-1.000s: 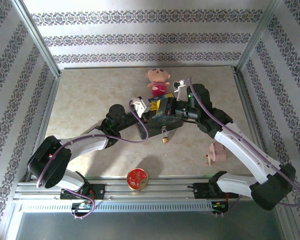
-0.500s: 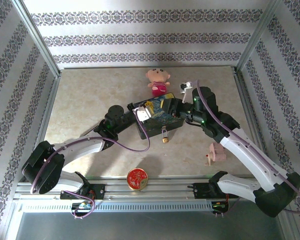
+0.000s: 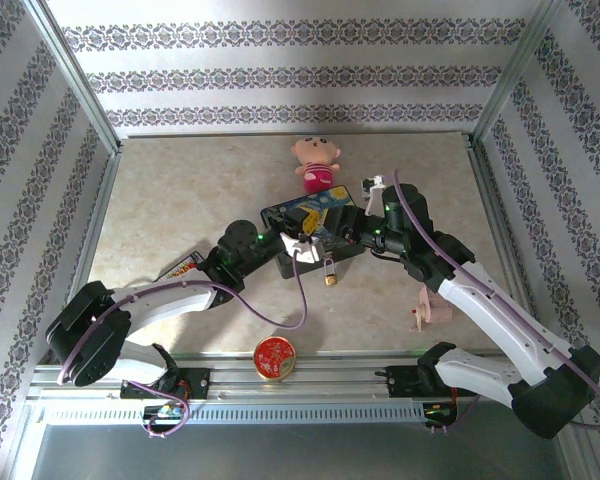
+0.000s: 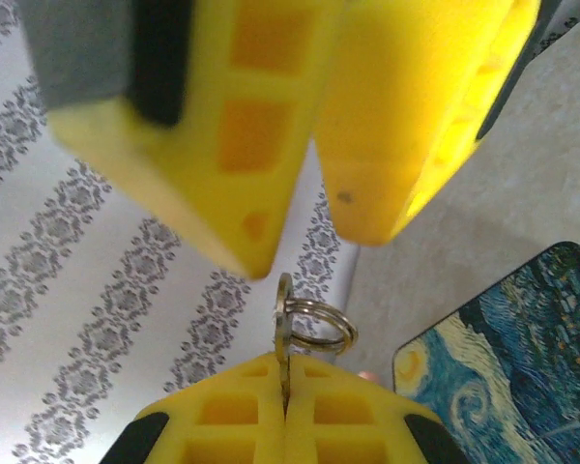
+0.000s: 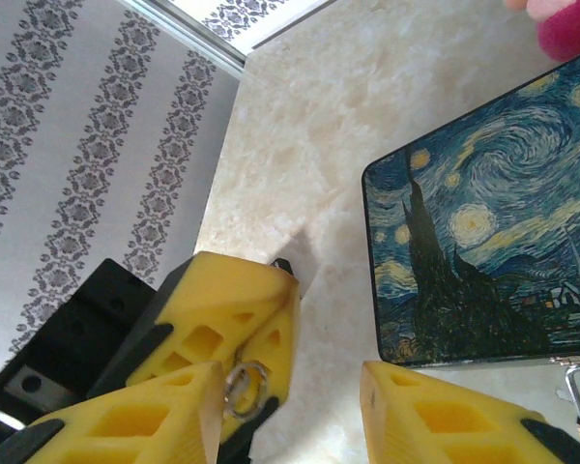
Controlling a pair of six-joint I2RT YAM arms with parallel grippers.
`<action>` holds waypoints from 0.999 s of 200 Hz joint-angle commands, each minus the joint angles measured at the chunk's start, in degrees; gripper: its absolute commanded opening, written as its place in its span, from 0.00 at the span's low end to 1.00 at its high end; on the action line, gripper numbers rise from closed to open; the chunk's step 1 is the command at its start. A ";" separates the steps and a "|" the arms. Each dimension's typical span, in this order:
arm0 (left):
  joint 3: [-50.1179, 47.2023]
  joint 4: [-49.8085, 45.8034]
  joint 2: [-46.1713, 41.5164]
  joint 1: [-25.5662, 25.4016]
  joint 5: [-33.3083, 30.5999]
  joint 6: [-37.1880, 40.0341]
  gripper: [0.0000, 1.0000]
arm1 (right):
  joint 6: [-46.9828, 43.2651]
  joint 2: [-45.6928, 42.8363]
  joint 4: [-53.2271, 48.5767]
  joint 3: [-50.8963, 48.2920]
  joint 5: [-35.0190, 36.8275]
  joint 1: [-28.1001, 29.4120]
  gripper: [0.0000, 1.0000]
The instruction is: Unlock the padlock with the key
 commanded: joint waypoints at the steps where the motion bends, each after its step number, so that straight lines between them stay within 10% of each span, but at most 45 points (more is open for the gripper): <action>1: -0.61 5.18 1.05 -0.99 -1.75 5.49 0.00 | 1.59 -0.95 2.52 -1.20 -1.24 -0.38 0.42; 104: -0.20 5.56 1.46 -0.95 -2.01 2.51 0.00 | 3.46 3.84 7.74 0.02 -5.95 -0.19 0.32; 157: -0.73 6.49 1.56 -0.99 -2.58 1.66 0.00 | 3.84 4.28 8.80 -0.10 -5.78 -0.36 0.00; 185: -1.47 7.27 0.72 -0.90 -2.88 -0.64 0.00 | 3.30 2.95 8.02 -1.17 -4.27 -1.28 0.00; 200: -2.04 6.84 -0.70 -0.83 -2.80 -3.03 0.36 | 2.36 1.89 8.11 -2.05 -3.73 -2.05 0.00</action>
